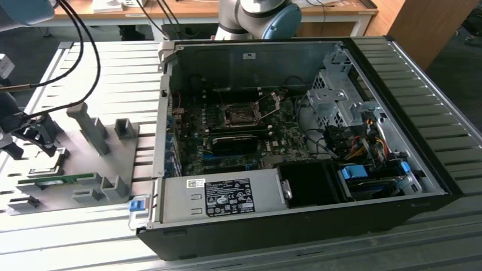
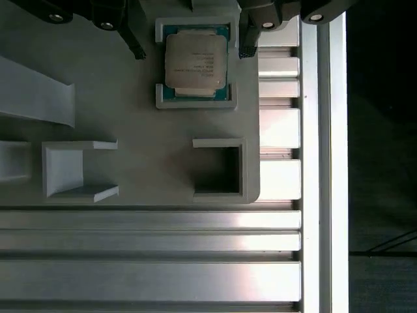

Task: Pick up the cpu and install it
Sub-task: 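Pick up the cpu and move it towards the insertion slot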

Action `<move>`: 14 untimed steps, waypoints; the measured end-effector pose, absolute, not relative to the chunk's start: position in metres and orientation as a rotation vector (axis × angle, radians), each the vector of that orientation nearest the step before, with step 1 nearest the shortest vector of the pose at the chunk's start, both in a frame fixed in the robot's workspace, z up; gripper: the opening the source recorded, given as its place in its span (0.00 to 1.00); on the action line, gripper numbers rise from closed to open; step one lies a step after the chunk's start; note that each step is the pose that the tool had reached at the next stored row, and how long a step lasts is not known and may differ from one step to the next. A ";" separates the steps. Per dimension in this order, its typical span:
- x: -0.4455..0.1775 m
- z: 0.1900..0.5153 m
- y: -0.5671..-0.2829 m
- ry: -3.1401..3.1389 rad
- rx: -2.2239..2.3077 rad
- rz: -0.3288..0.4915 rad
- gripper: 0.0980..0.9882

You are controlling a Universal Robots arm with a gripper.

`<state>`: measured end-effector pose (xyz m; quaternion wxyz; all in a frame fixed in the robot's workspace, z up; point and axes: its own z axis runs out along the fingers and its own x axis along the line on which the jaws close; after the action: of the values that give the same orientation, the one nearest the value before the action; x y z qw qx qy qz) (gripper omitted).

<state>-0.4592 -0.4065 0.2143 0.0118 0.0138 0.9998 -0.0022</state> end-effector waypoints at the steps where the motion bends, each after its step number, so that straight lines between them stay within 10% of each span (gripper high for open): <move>1: -0.460 0.213 -0.406 3.117 0.057 -0.007 0.63; 14: -0.463 0.196 -0.404 3.092 0.064 -0.007 0.63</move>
<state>-0.4632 -0.4043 0.1955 0.0242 0.0208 0.9995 -0.0021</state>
